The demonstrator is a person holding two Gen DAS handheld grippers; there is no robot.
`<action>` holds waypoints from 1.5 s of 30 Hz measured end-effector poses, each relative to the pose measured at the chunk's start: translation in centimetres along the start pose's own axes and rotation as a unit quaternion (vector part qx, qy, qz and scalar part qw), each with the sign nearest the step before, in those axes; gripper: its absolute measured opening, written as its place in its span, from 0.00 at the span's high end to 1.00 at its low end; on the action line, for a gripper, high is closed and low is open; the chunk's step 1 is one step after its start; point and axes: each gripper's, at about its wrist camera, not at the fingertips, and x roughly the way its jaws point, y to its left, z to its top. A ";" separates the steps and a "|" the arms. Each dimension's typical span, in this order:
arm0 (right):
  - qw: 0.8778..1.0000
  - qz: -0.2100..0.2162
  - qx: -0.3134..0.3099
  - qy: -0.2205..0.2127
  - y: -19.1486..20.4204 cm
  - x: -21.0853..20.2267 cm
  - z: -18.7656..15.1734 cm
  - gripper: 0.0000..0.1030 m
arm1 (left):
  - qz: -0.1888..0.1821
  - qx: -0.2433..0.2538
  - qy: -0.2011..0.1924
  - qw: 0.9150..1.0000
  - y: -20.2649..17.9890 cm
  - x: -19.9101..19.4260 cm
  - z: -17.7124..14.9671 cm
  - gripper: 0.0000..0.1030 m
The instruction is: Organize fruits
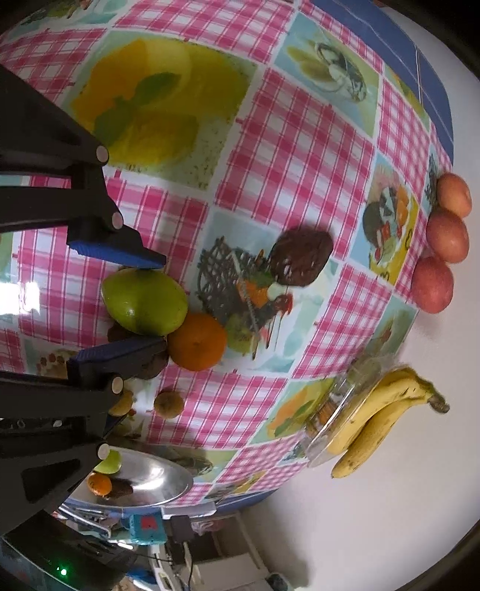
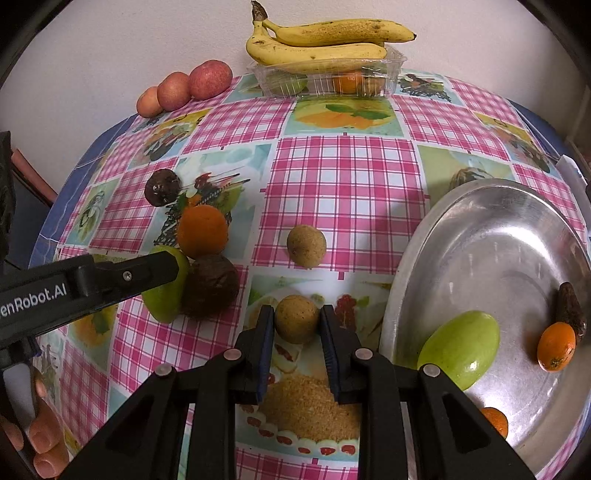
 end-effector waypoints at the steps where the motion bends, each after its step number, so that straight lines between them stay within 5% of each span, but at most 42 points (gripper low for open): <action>1: 1.000 0.001 0.000 0.000 0.0 0.0 0.0 0.75 | 0.009 0.000 -0.005 1.000 0.2 -0.2 0.1 0.61; 7: 1.000 0.004 0.004 0.001 -0.2 0.0 0.0 0.75 | 0.048 -0.022 -0.030 0.998 2.2 -1.4 0.6 0.62; 19: 0.997 0.043 0.038 -0.044 -1.6 -3.7 0.7 0.75 | 0.032 -0.003 -0.088 0.996 0.2 -5.4 1.1 0.62; 23: 0.995 0.015 0.062 -0.072 -3.9 -6.0 1.1 0.75 | 0.021 0.015 -0.099 0.995 -1.4 -6.2 0.7 0.62; 33: 0.973 -0.085 0.194 -0.090 -15.1 -8.7 -0.6 0.75 | -0.045 0.107 -0.062 0.991 -9.2 -4.1 -2.2 0.62; 39: 0.964 -0.084 0.226 -0.110 -18.7 -9.3 -1.4 0.75 | -0.073 0.165 -0.034 0.983 -13.7 -2.2 -4.3 0.62; 45: 0.968 -0.070 0.216 -0.108 -18.4 -8.5 -1.3 0.75 | -0.087 0.198 -0.015 0.976 -16.0 -0.3 -5.9 0.62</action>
